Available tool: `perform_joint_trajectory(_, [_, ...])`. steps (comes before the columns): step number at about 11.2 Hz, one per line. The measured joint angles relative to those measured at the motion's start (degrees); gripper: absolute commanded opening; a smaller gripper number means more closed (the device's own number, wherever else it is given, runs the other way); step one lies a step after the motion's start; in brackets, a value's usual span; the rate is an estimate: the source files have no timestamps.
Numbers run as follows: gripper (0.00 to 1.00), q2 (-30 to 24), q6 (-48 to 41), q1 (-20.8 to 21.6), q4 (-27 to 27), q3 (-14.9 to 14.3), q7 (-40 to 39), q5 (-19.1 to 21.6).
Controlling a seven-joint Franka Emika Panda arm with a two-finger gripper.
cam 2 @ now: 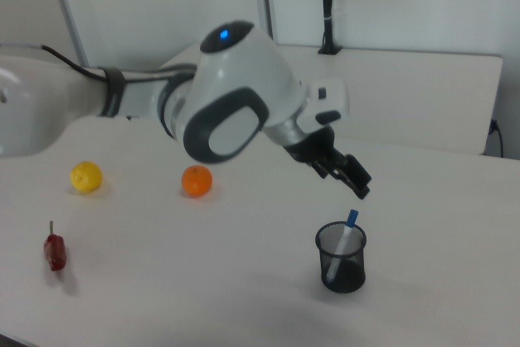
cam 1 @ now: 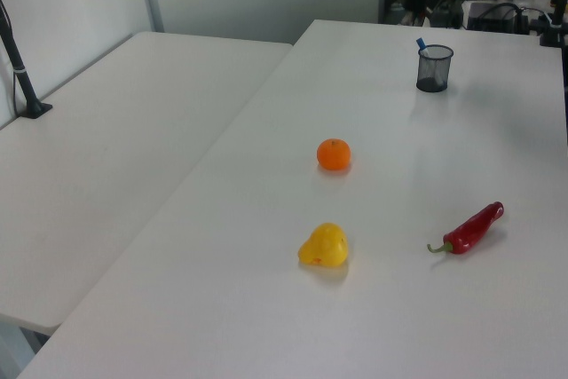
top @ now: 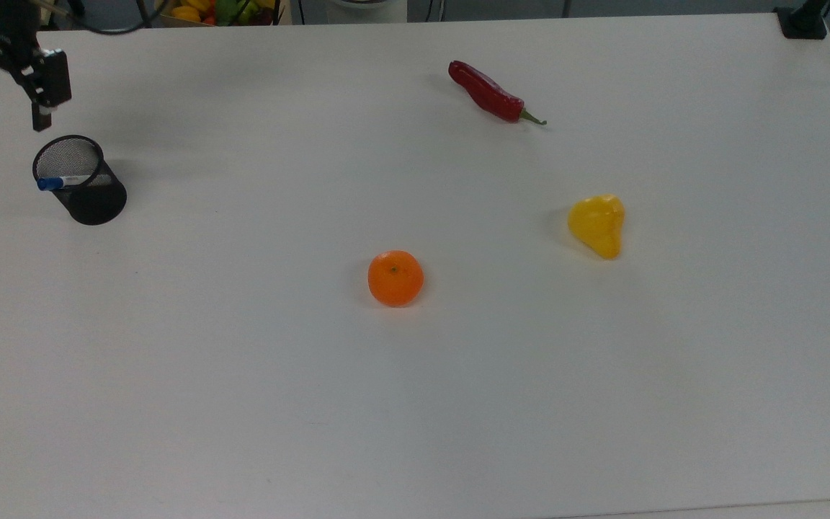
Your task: Place marker
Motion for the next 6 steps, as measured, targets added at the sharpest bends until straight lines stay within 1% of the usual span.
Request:
perform_joint_trajectory(1, [1.0, -1.25, -5.13, 0.0, 1.91, 0.07, 0.0, 0.01])
perform_joint_trajectory(2, [1.0, -3.0, -12.95, 0.04, 4.95, 0.32, 0.32, 0.09])
perform_joint_trajectory(3, [1.0, -4.11, -17.96, 0.06, 6.92, 0.64, 0.96, 0.41])
perform_joint_trajectory(4, [1.0, -5.52, -24.77, 0.19, 9.81, 1.43, 2.6, 1.49])
perform_joint_trajectory(5, [1.0, -6.43, -29.11, 0.3, 11.7, 2.28, 4.22, 2.6])
perform_joint_trajectory(6, [1.0, -7.58, -35.24, 0.52, 14.31, 4.01, 6.94, 3.64])
